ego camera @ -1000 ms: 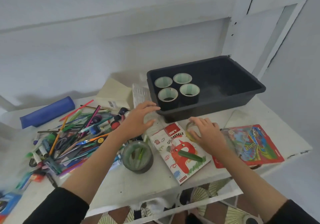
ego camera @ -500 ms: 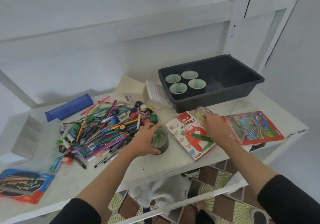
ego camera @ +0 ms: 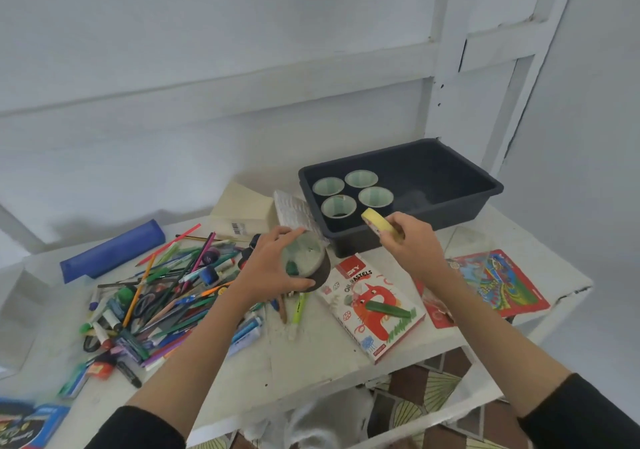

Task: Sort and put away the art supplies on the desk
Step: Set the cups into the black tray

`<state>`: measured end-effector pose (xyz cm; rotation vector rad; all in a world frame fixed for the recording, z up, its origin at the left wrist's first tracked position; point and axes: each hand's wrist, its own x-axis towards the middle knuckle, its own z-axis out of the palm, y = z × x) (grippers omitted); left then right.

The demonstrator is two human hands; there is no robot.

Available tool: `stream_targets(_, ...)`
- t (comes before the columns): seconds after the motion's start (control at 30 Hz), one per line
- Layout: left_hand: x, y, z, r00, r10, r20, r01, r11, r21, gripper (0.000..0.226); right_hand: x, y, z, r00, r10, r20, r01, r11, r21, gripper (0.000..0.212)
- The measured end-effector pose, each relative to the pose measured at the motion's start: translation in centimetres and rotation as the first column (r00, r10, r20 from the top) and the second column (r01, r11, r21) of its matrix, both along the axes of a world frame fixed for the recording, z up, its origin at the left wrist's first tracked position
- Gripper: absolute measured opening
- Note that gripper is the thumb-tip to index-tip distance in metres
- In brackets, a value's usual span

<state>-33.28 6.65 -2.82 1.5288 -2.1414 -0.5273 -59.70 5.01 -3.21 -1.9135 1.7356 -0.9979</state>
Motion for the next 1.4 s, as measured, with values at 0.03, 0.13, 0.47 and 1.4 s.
stream_targets(0.03, -0.7, -0.8, 0.1, 1.0, 0.009, -0.03, -0.009, 1.0, -0.019, 0.093, -0.5, -0.7, 0.3, 1.0, 0.005, 0.001, -0.005, 1.0, -0.014, 0.016)
stream_targets(0.13, -3.5, -3.5, 0.2, 0.99, 0.027, -0.136, -0.035, 0.998, -0.056, 0.092, -2.8, -3.4, 0.9, 0.999, 0.004, -0.04, -0.007, 0.999, -0.053, 0.019)
stream_targets(0.47, -14.8, -16.6, 0.8, 0.937, 0.148, -0.317, -0.175, 0.983, -0.061, 0.088, -12.7, -15.8, 1.8, 0.956, 0.11, -0.271, -0.081, 0.99, 0.115, 0.022)
stream_targets(1.4, -24.3, -32.6, -7.0, 0.974, 0.156, 0.164, -0.174, 0.98, 0.099, 0.081, -13.4, -27.9, -5.6, 0.549, 0.783, -0.293, -0.49, 0.585, 0.646, 0.026)
